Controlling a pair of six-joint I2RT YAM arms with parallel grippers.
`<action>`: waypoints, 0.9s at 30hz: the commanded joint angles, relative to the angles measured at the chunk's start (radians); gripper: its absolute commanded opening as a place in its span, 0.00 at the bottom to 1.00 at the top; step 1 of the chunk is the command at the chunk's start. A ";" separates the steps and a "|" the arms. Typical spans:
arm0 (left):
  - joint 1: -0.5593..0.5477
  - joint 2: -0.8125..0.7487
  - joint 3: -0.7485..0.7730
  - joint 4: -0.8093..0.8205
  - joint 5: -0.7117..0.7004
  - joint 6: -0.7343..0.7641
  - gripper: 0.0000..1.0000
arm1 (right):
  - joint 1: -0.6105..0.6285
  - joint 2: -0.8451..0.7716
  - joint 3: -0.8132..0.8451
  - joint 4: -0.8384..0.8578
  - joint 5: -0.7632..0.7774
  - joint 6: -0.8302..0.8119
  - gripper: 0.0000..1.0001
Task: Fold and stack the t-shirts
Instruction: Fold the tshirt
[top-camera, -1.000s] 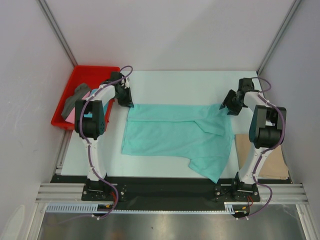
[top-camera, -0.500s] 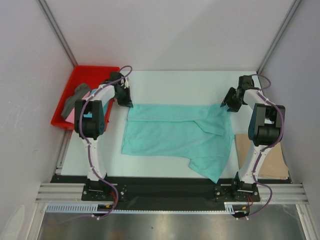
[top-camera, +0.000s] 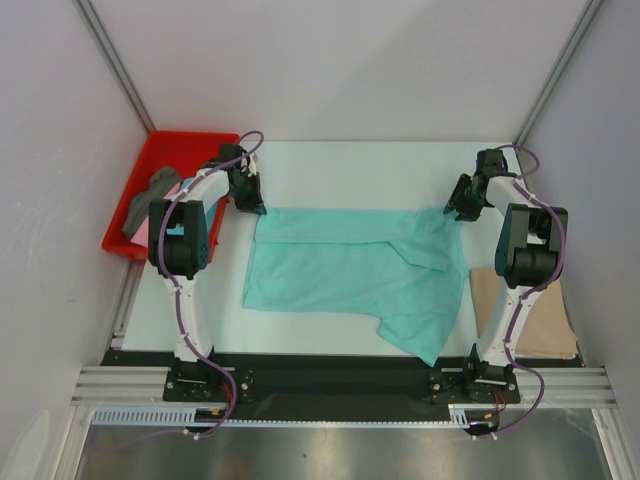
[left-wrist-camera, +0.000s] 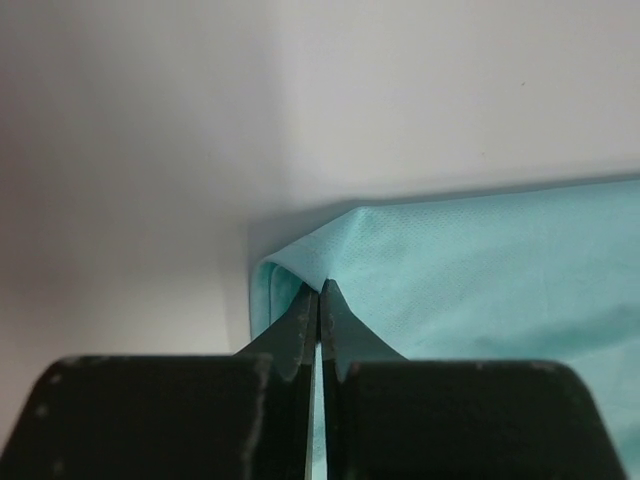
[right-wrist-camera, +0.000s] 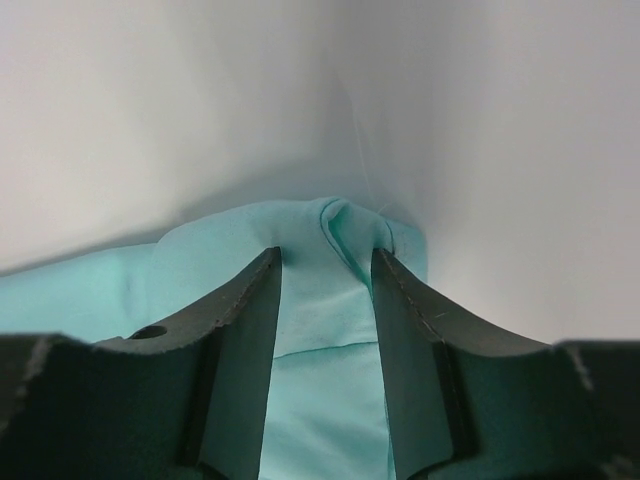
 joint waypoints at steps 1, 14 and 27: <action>0.008 -0.025 0.023 0.014 0.028 -0.015 0.01 | -0.008 -0.008 0.032 0.014 0.003 -0.030 0.46; 0.010 -0.038 -0.014 0.043 0.025 -0.045 0.00 | -0.037 0.006 0.039 0.046 -0.030 0.012 0.34; 0.017 -0.028 -0.032 0.074 0.034 -0.068 0.00 | -0.058 0.033 0.047 0.087 -0.122 0.050 0.36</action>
